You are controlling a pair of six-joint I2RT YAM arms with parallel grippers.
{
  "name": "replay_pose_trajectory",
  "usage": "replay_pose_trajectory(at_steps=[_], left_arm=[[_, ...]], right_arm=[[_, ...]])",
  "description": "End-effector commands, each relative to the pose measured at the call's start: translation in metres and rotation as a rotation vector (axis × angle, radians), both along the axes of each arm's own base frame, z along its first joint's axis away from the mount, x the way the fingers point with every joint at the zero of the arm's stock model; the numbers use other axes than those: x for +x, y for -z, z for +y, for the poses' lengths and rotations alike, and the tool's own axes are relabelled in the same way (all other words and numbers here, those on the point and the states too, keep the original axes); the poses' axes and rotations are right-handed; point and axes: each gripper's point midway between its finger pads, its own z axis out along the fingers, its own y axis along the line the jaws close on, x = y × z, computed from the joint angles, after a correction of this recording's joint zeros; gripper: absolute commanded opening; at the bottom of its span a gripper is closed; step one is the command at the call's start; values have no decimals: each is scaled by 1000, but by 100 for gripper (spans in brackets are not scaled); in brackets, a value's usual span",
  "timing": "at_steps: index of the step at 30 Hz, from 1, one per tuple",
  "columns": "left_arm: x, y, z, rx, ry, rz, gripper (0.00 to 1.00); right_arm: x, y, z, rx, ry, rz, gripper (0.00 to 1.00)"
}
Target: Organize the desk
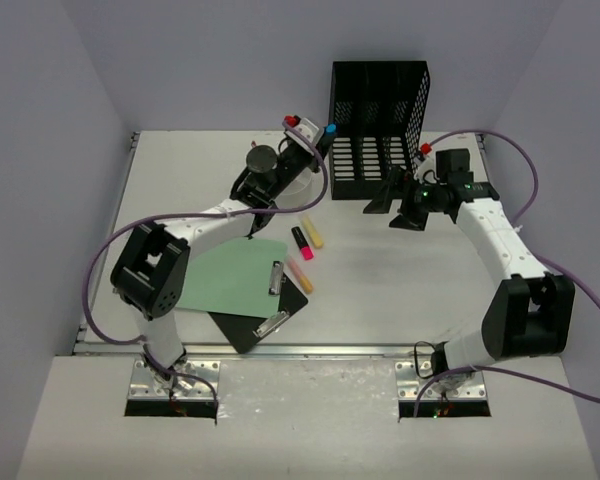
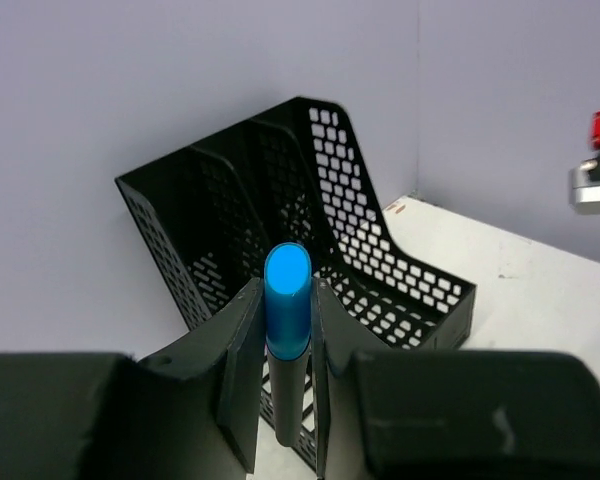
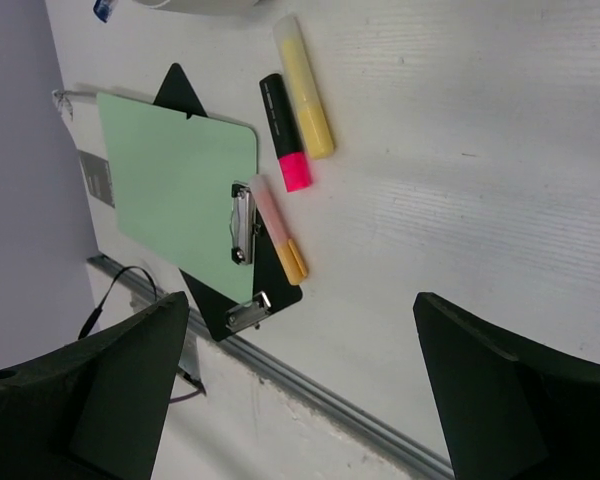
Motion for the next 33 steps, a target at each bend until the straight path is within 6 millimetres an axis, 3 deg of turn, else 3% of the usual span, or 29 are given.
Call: replay_pose_trajectory(at_steps=[1, 6, 19, 33], left_arm=[[25, -21, 12, -77, -78, -90, 0], [50, 10, 21, -62, -134, -34, 0], [83, 66, 31, -37, -205, 86, 0], [98, 92, 41, -31, -260, 154, 3]], right_arm=[[4, -1, -4, -26, -5, -46, 93], [2, 3, -5, -29, -13, -41, 93], [0, 10, -3, -15, -17, -11, 93], [-2, 12, -3, -9, -18, 1, 93]])
